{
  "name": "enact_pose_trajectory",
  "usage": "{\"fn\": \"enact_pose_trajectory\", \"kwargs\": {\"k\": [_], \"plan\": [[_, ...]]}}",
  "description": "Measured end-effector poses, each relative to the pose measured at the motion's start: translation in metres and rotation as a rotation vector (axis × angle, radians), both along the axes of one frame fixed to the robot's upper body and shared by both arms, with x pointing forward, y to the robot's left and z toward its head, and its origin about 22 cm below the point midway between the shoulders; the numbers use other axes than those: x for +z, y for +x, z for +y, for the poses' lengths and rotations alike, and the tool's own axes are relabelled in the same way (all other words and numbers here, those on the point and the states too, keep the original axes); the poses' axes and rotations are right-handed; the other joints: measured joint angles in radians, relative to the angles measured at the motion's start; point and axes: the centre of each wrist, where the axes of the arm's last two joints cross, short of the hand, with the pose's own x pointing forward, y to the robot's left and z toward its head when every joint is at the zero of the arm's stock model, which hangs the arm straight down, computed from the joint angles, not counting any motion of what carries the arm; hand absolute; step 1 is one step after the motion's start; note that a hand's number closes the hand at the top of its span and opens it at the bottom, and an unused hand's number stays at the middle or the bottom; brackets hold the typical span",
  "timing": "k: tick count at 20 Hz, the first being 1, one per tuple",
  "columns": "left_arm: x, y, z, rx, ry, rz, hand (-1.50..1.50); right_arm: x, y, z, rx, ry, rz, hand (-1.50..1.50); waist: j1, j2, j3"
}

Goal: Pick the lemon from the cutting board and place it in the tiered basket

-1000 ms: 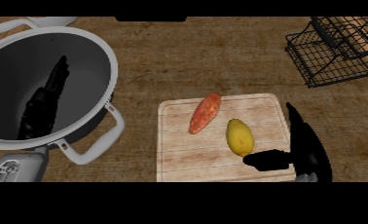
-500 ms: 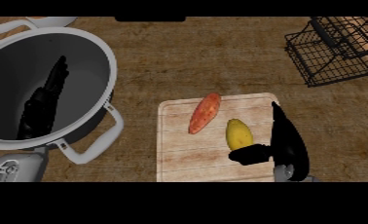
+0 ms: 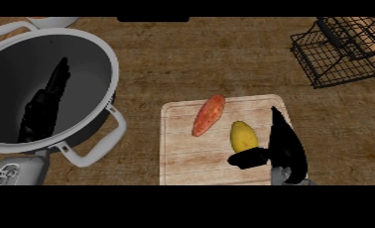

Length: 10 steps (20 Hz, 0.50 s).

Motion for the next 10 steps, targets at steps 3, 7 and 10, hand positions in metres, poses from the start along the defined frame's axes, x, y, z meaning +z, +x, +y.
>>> {"fn": "enact_pose_trajectory", "kwargs": {"k": [3,7,10], "plan": [[0.0007,0.0024,-0.0014,-0.001,0.002,-0.003,0.0,-0.003,0.0028,0.0031,0.013,0.007,0.019,-1.5,0.002,0.001,0.001],[-0.0005,0.0029,-0.0029,-0.006,-0.001,-0.002,0.0,-0.0042,0.0068,0.0049,0.025,0.023,0.034,-1.5,0.003,0.001,0.002],[0.0002,0.0047,-0.0026,-0.006,0.0,0.0,0.0,-0.0068,0.01,0.0066,0.032,0.038,0.049,-1.5,0.004,0.001,0.001]]}}
